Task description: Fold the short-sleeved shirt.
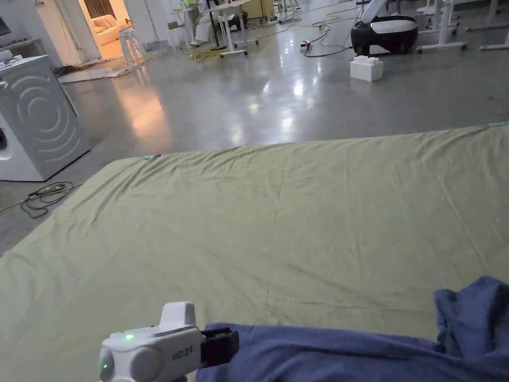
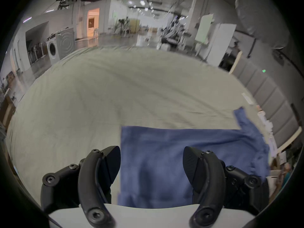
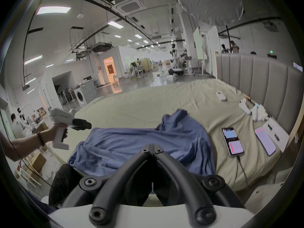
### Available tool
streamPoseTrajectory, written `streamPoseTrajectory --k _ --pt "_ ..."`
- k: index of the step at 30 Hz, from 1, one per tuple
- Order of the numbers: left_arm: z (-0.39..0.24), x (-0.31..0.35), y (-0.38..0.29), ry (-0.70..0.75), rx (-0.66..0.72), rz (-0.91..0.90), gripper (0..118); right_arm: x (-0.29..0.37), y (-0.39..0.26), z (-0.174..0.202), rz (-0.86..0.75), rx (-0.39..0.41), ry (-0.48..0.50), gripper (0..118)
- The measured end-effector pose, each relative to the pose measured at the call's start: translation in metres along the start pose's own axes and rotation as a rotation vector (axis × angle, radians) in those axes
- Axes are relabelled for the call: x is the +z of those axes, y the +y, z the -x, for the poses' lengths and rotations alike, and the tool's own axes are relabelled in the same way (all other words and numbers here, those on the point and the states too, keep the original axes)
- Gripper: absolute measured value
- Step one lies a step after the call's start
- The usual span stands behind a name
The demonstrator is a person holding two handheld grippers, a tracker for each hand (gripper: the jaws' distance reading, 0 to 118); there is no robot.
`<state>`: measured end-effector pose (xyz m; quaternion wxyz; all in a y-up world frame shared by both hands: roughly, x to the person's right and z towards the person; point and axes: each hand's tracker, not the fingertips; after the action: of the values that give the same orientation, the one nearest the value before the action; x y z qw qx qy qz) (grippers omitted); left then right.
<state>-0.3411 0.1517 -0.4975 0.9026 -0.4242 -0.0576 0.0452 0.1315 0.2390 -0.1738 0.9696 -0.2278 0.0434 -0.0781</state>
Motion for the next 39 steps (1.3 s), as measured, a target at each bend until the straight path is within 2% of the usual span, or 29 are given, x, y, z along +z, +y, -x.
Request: streamPoseTrajectory --k 2,4,5,6,7,8,13,16,17,18,19,20,21,22,26,30,32,33,34,35,37,39 --pt "-0.001 -0.032 0.006 0.046 -0.053 0.062 79 -0.006 -0.008 -0.009 0.053 -0.044 -0.018 0" --pt "0.004 -0.051 0.010 0.042 -0.056 0.086 78 -0.010 -0.011 -0.013 0.070 -0.053 -0.046 0" --pt "0.007 -0.060 0.013 0.054 -0.018 0.094 69 -0.013 -0.012 -0.016 0.077 -0.057 -0.050 0" --pt "0.010 -0.066 0.015 0.053 0.017 0.112 50 -0.015 -0.012 -0.018 0.080 -0.062 -0.050 0" --pt "0.012 -0.073 0.016 0.053 0.056 0.137 24 -0.016 -0.012 -0.019 0.079 -0.067 -0.051 0" --pt "0.012 -0.076 0.016 0.084 0.063 0.154 14 -0.018 -0.011 -0.021 0.083 -0.069 -0.041 0" --pt "-0.011 -0.078 0.015 0.120 -0.105 0.166 8 -0.036 -0.003 -0.025 0.113 -0.025 -0.008 0" --pt "-0.012 -0.089 0.017 0.132 -0.098 0.206 8 -0.064 0.018 -0.039 0.132 -0.034 -0.012 0" --pt "-0.015 -0.092 0.018 0.144 -0.128 0.225 8 -0.080 0.034 -0.047 0.148 -0.054 0.002 5" --pt "-0.017 -0.093 0.019 0.154 -0.155 0.239 8 -0.093 0.046 -0.054 0.158 -0.062 0.010 18" --pt "-0.021 -0.093 0.020 0.166 -0.182 0.251 8 -0.112 0.063 -0.063 0.168 -0.061 0.018 40" --pt "-0.024 -0.097 0.022 0.177 -0.213 0.260 8 -0.134 0.076 -0.073 0.180 -0.039 0.020 67" --pt "-0.025 -0.099 0.022 0.187 -0.236 0.262 8 -0.153 0.085 -0.081 0.204 -0.011 0.007 75" --pt "-0.027 -0.099 0.023 0.191 -0.245 0.267 8 -0.180 0.095 -0.093 0.287 0.015 -0.036 74" --pt "-0.032 -0.100 0.022 0.211 -0.230 0.271 8 -0.266 0.099 -0.142 0.481 0.030 -0.169 74" --pt "-0.033 -0.100 0.018 0.222 -0.257 0.258 8 -0.318 0.072 -0.174 0.662 0.171 -0.314 74" --pt "-0.035 -0.098 0.017 0.220 -0.271 0.253 8 -0.329 0.056 -0.183 0.715 0.212 -0.319 70" --pt "-0.035 -0.097 0.017 0.216 -0.271 0.255 8 -0.329 0.052 -0.187 0.706 0.156 -0.267 70" --pt "-0.035 -0.097 0.017 0.214 -0.271 0.253 8 -0.328 0.054 -0.189 0.690 0.104 -0.249 62" --pt "-0.034 -0.096 0.017 0.212 -0.269 0.250 8 -0.323 0.057 -0.187 0.687 0.062 -0.272 48" --pt "-0.029 -0.097 0.015 0.203 -0.232 0.219 8 -0.316 0.062 -0.185 0.652 0.047 -0.215 3" --pt "-0.025 -0.092 0.012 0.194 -0.185 0.182 8 -0.313 0.062 -0.182 0.661 0.039 -0.210 3"
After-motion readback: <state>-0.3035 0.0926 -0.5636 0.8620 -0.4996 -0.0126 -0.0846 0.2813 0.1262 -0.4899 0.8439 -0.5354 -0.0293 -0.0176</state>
